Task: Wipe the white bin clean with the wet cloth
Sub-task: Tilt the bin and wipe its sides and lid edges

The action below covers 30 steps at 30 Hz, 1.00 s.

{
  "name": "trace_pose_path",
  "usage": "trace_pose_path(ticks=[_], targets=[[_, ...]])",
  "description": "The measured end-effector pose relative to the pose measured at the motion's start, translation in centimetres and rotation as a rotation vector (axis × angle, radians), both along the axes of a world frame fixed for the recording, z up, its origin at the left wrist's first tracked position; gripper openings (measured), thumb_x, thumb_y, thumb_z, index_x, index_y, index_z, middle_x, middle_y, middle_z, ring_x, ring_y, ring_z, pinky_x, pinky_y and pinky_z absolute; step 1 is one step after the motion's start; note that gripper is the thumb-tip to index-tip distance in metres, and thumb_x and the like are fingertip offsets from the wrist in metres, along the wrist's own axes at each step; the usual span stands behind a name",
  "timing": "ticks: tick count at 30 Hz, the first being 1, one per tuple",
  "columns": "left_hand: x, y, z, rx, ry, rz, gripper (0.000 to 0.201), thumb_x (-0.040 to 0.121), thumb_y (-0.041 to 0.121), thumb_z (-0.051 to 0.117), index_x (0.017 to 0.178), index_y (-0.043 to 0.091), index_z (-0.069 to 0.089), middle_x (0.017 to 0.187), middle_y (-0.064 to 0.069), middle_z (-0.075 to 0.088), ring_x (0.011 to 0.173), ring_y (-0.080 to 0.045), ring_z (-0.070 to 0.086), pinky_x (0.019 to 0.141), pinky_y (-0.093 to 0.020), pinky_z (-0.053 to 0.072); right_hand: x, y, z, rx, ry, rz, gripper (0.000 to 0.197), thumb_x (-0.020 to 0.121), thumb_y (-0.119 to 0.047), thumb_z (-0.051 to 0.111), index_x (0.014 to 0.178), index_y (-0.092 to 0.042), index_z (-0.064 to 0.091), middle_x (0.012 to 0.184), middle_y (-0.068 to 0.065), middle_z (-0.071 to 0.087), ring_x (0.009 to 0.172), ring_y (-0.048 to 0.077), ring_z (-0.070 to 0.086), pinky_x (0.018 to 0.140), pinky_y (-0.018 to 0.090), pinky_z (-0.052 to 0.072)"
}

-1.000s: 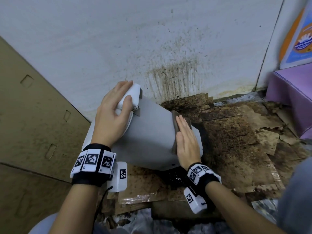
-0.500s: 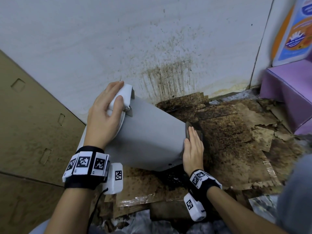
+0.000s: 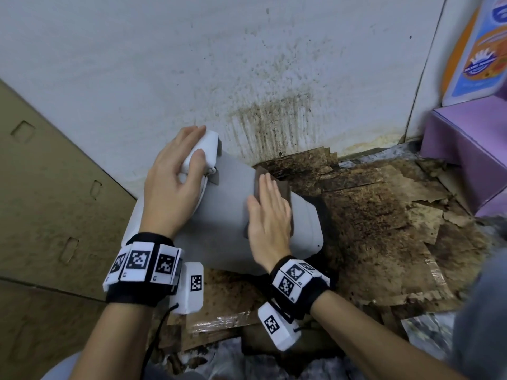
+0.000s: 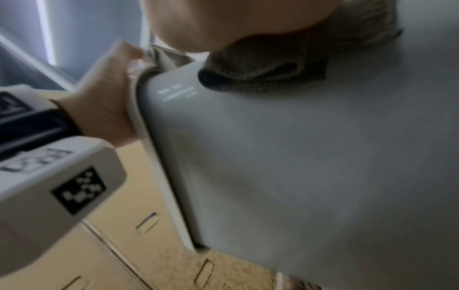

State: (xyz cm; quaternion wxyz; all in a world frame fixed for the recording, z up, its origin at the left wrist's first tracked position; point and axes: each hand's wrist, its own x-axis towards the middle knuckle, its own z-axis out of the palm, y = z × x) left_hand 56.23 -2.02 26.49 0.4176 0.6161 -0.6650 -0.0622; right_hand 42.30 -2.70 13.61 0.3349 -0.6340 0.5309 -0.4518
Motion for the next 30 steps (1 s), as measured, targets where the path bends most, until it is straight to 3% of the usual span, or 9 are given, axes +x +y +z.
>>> trace_pose_path(ticks=[5,13,18,23,25,30], targets=[[0.5,0.2,-0.1,-0.005,0.037,-0.005,0.040,0.106,0.030,0.045,0.144,0.031,0.059,0.152,0.018,0.050,0.141,-0.003,0.046,0.117,-0.042,0.040,0.1,0.2,0.5,-0.111,0.072,0.066,0.069,0.099,-0.053,0.010,0.161,-0.021,0.015,0.168,-0.009,0.011,0.154,0.002,0.004,0.125,0.030,0.005],[0.5,0.2,-0.1,-0.001,0.054,-0.012,0.039,0.105,0.030,0.048,0.142,0.033,0.060,0.152,0.017,0.051,0.142,-0.001,0.044,0.119,-0.041,0.038,-2.7,0.3,-4.7,-0.196,0.089,-0.026,0.055,0.107,-0.036,0.019,0.158,-0.017,0.028,0.165,-0.007,0.026,0.152,0.006,0.019,0.123,0.039,0.023],[0.4,0.0,-0.1,0.002,0.062,-0.003,0.039,0.106,0.028,0.047,0.142,0.032,0.061,0.151,0.019,0.052,0.140,0.002,0.044,0.119,-0.036,0.038,-5.1,1.3,-8.8,-0.141,0.068,-0.096,0.055,0.105,-0.036,0.022,0.157,-0.018,0.029,0.164,-0.005,0.026,0.152,0.008,0.019,0.124,0.037,0.019],[0.4,-0.3,0.0,0.008,0.053,0.000,0.039,0.105,0.031,0.046,0.142,0.034,0.060,0.151,0.020,0.052,0.142,0.001,0.044,0.119,-0.041,0.038,-6.4,1.5,-11.3,-0.026,0.018,-0.177,0.055,0.105,-0.041,0.018,0.157,-0.024,0.027,0.165,-0.005,0.023,0.151,0.009,0.018,0.125,0.036,0.014],[0.4,-0.3,0.1,0.006,0.075,0.004,0.039,0.105,0.029,0.046,0.140,0.032,0.062,0.149,0.021,0.053,0.139,0.004,0.045,0.118,-0.039,0.039,-7.1,1.3,-12.5,0.039,-0.028,-0.230,0.057,0.104,-0.043,0.017,0.156,-0.023,0.028,0.164,-0.003,0.025,0.151,0.012,0.020,0.125,0.038,0.015],[0.5,-0.2,0.1,0.009,0.116,0.024,0.038,0.104,0.027,0.047,0.137,0.033,0.064,0.142,0.030,0.055,0.134,0.014,0.045,0.118,-0.034,0.039,-7.1,0.8,-13.2,0.150,-0.114,-0.247,0.065,0.100,-0.052,0.013,0.157,-0.024,0.028,0.165,-0.005,0.021,0.151,0.006,0.015,0.125,0.031,0.011]])
